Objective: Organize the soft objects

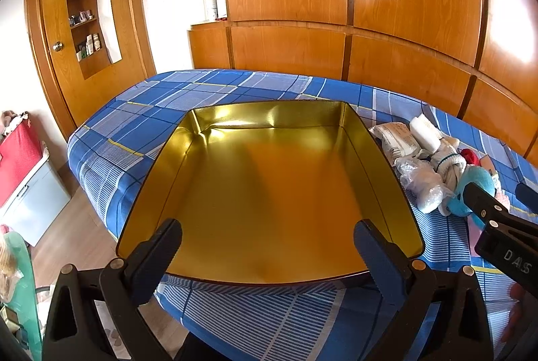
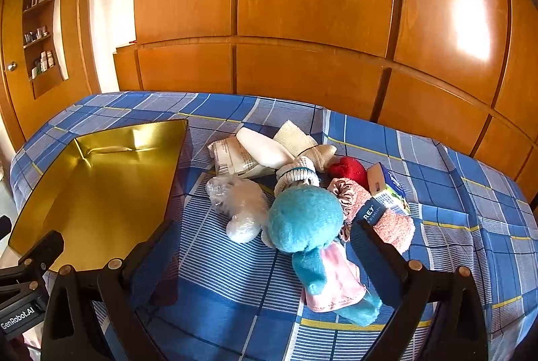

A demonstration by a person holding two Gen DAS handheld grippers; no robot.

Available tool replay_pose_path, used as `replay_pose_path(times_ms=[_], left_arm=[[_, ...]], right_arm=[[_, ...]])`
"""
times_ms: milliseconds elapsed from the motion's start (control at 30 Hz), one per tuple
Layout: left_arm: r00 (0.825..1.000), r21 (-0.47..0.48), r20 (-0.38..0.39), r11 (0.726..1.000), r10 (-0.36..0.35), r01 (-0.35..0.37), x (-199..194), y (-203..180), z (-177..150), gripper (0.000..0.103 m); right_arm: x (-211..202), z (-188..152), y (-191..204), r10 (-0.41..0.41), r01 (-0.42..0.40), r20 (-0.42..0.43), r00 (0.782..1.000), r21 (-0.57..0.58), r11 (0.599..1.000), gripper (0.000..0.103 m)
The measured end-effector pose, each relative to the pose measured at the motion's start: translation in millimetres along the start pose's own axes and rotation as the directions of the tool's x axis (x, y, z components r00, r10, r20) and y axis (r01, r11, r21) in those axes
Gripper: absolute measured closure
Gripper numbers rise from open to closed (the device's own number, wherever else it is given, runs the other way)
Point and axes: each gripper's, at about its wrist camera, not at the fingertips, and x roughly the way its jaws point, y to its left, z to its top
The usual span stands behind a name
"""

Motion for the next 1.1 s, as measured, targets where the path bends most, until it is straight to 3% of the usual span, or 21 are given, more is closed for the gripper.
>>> replay_pose_path(times_ms=[1100], left_arm=[[1.0,0.004,-0.003,1.0,0.003,-0.003,-1.5,-3.1,-0.6,0.001]], right_arm=[[-4.3,-0.1,0.2,0.007,-0.007,0.015,1.0,-0.004,1.0,0.0]])
